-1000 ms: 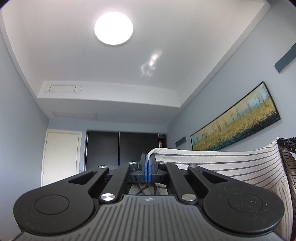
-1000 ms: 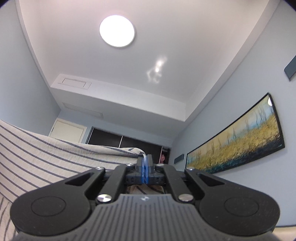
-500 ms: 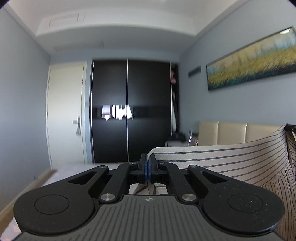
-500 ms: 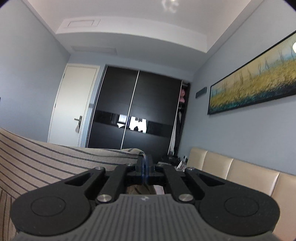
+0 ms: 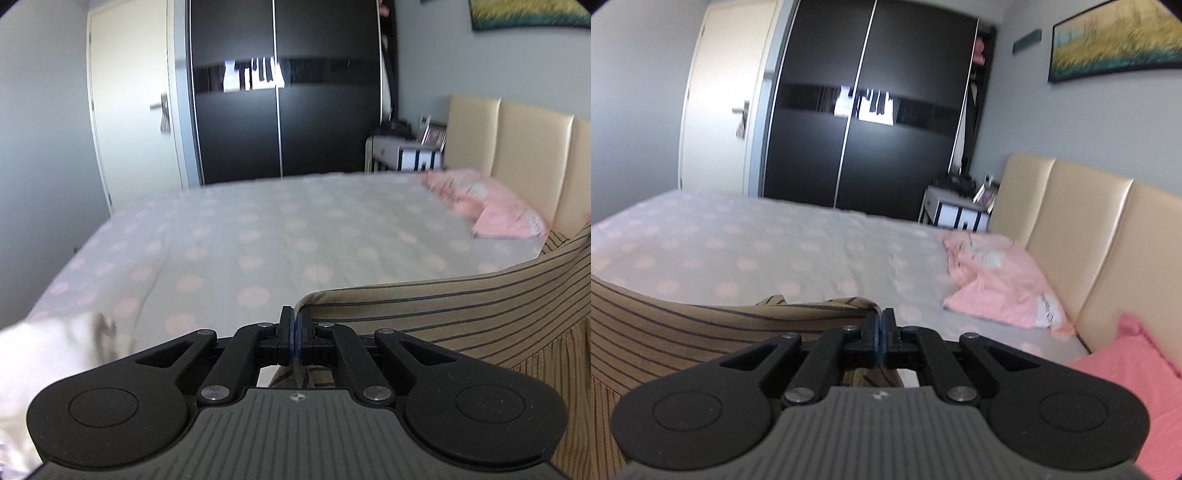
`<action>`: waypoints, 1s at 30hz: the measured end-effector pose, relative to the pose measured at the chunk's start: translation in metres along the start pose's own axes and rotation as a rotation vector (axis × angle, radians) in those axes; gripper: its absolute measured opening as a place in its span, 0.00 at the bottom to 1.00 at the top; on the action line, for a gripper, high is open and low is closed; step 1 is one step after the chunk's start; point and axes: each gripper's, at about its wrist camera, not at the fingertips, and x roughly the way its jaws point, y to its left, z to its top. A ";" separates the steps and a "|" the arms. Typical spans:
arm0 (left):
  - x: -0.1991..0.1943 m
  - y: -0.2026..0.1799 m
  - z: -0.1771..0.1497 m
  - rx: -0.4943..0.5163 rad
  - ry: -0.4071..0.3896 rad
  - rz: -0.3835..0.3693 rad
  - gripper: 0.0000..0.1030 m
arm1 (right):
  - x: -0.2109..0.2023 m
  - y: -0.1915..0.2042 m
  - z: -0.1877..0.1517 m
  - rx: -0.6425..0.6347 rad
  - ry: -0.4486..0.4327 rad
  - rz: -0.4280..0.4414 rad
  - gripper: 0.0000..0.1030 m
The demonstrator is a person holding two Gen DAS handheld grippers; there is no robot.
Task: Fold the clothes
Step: 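Lower the shirt onto the bed and open both grippers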
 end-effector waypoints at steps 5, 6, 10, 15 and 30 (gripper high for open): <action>0.081 -0.001 -0.029 0.012 0.126 0.012 0.00 | 0.093 0.014 -0.042 -0.004 0.122 -0.005 0.02; 0.093 -0.002 -0.035 0.016 0.148 0.011 0.00 | 0.110 0.016 -0.052 -0.001 0.145 -0.003 0.02; 0.143 -0.008 -0.056 0.035 0.233 0.006 0.00 | 0.166 0.024 -0.086 -0.006 0.233 0.004 0.02; 0.177 -0.007 -0.082 0.045 0.307 -0.006 0.00 | 0.211 0.030 -0.128 -0.007 0.338 0.009 0.02; 0.167 -0.010 -0.073 0.061 0.284 -0.112 0.34 | 0.203 0.010 -0.136 0.051 0.426 0.122 0.29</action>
